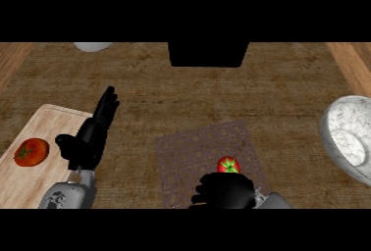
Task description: Pick the pear from the placemat and place it in the bowl
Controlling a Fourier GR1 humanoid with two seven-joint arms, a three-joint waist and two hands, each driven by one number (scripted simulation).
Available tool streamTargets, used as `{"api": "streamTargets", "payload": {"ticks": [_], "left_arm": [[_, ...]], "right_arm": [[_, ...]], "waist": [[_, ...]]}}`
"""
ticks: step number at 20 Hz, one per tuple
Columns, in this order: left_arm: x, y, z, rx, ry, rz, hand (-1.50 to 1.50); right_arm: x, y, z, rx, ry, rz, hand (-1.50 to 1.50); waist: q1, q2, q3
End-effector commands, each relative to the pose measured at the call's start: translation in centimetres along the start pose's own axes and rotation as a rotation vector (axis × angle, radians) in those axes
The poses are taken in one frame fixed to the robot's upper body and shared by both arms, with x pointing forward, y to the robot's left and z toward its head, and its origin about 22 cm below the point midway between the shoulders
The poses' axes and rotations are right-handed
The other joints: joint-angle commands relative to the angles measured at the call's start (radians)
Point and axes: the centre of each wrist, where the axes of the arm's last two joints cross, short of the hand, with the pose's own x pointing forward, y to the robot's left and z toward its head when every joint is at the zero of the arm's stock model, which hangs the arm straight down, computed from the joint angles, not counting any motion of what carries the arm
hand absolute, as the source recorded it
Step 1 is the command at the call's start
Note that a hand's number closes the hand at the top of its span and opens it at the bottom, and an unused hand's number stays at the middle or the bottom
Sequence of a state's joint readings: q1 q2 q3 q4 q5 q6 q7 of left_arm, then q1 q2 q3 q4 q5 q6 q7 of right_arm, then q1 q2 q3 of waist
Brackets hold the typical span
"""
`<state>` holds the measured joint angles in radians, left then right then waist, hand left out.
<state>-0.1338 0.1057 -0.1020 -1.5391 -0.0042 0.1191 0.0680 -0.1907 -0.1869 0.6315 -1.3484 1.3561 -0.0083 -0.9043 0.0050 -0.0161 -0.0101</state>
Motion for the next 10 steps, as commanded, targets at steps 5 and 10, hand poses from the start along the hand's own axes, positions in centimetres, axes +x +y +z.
{"api": "streamTargets", "payload": {"ticks": [5,10], "left_arm": [[-0.4,1.3,0.4,0.026,0.009,0.004,0.0],[-0.4,2.9,0.5,0.123,0.014,0.005,0.0]], "right_arm": [[2.7,3.5,3.1,-0.202,0.263,-0.321,1.5],[6.0,7.4,6.3,-0.631,0.765,-0.724,1.5]], "waist": [[-0.04,0.013,0.01],[-0.148,0.02,0.013]]}}
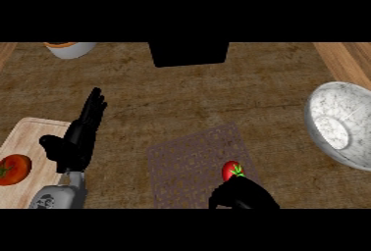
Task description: Pick the pear from the placemat and place it in the bowl
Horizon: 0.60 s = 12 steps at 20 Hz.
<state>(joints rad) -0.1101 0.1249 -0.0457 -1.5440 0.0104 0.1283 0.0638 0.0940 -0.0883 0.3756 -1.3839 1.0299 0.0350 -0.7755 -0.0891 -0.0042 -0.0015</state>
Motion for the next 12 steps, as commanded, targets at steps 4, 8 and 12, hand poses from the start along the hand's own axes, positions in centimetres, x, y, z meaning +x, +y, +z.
{"api": "streamTargets", "payload": {"ticks": [4,8,12], "left_arm": [[-0.6,1.0,1.0,0.026,0.004,-0.006,0.0],[-0.3,-0.8,0.8,-0.003,0.018,0.002,0.0],[0.4,0.3,0.1,-0.031,0.001,-0.006,0.0]], "right_arm": [[2.2,-1.6,5.6,-0.52,0.317,-0.298,1.5],[7.0,-6.5,7.7,-0.665,0.307,-0.174,1.5],[12.4,-11.1,9.6,-0.747,0.347,-0.073,1.5]], "waist": [[0.005,-0.009,-0.001],[0.008,-0.012,-0.003],[0.042,-0.004,-0.002]]}}
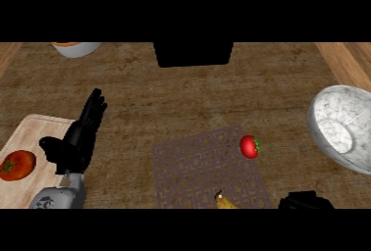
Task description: Pick the pear from the placemat and place it in the bowl
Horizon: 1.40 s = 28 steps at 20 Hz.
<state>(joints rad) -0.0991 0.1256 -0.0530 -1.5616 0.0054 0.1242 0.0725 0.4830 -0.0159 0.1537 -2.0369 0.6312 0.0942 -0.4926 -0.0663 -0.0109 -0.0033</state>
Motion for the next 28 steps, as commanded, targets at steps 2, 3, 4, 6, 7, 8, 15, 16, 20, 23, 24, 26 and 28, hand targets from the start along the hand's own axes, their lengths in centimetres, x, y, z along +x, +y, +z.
{"api": "streamTargets", "payload": {"ticks": [2,3,4,6,7,8,15,16,20,23,24,26,28], "left_arm": [[-0.1,-0.9,-0.5,-0.016,0.0,-0.008,0.0],[1.0,-1.4,-0.6,-0.032,-0.009,0.007,0.0],[-0.1,-1.5,-0.7,-0.044,-0.006,0.016,0.0],[-0.3,-1.4,0.2,-0.046,-0.012,-0.012,0.0],[0.1,-1.6,-1.0,-0.041,-0.023,-0.006,0.0],[-0.3,-1.0,-0.1,-0.078,-0.01,0.015,0.0],[0.3,-1.7,-1.0,-0.068,-0.016,0.012,0.0],[1.3,-1.1,-0.5,-0.068,-0.015,0.0,0.0],[1.1,-1.7,-0.9,-0.056,-0.001,0.001,0.0],[-0.5,-2.9,-0.1,-0.08,0.004,0.012,0.0],[-0.8,-1.1,0.0,-0.066,-0.011,0.002,0.0],[2.2,-1.7,-1.4,-0.074,-0.021,0.009,0.0],[1.2,-1.6,-1.3,-0.073,-0.021,0.015,0.0]], "right_arm": [[7.6,-6.0,0.9,-0.146,0.03,0.096,1.5],[9.4,-6.3,0.8,-0.176,0.057,0.1,1.5],[10.4,-7.3,1.1,-0.161,0.082,0.137,1.5],[11.6,-8.2,0.9,-0.203,0.12,0.165,1.5],[11.9,-8.3,0.3,-0.206,0.125,0.165,1.5],[12.2,-8.4,0.1,-0.206,0.117,0.162,1.5],[10.5,-10.6,-4.2,-0.31,0.204,0.207,1.5],[10.9,-11.1,-4.4,-0.315,0.227,0.208,1.5],[10.8,-13.7,-7.2,-0.292,0.281,0.233,1.5],[9.4,-16.8,-9.6,-0.328,0.304,0.374,1.5],[8.2,-17.7,-10.8,-0.33,0.35,0.383,1.5],[7.5,-18.6,-10.8,-0.299,0.384,0.514,1.5],[7.8,-20.2,-12.3,-0.31,0.384,0.509,1.5]], "waist": [[0.026,0.006,0.0],[0.032,0.005,0.0],[0.037,0.009,0.0],[0.051,0.01,0.0],[0.051,0.013,-0.001],[0.059,0.011,-0.001],[0.068,0.014,0.0],[0.073,0.01,0.001],[0.065,0.01,0.002],[0.065,0.01,0.002],[0.07,0.011,0.003],[0.068,0.011,0.003],[0.069,0.011,0.003]]}}
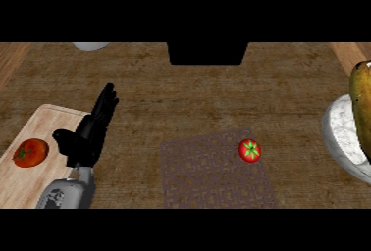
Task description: Pick the pear from the placemat and place it in the bowl
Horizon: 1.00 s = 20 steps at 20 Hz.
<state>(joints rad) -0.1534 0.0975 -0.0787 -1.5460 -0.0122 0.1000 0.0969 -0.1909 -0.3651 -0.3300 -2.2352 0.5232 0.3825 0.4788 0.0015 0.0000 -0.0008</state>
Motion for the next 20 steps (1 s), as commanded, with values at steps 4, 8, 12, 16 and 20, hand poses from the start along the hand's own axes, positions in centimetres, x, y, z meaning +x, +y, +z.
{"api": "streamTargets", "payload": {"ticks": [4,8,12,16,20], "left_arm": [[0.6,-0.2,0.0,-0.006,0.002,0.007,0.0],[1.7,0.5,-0.7,-0.003,-0.005,-0.008,0.0],[-0.4,0.9,0.9,-0.01,0.006,0.004,0.0],[-1.5,0.1,-0.7,0.002,-0.013,-0.021,0.0],[0.7,-1.1,-1.0,-0.021,-0.004,0.005,0.0]], "right_arm": [[-6.0,0.2,-2.9,-0.023,0.068,0.135,1.5],[-10.0,0.4,-5.1,-0.039,0.086,0.127,1.5],[-13.0,1.7,-7.4,-0.03,0.115,0.162,1.5],[-18.4,4.2,-4.6,0.026,0.162,0.201,1.5],[-20.4,5.1,-7.4,0.134,0.25,0.032,1.5]], "waist": [[0.0,0.001,0.001],[0.002,0.002,0.001],[0.009,0.002,0.001],[-0.001,0.003,0.001],[0.011,0.005,0.002]]}}
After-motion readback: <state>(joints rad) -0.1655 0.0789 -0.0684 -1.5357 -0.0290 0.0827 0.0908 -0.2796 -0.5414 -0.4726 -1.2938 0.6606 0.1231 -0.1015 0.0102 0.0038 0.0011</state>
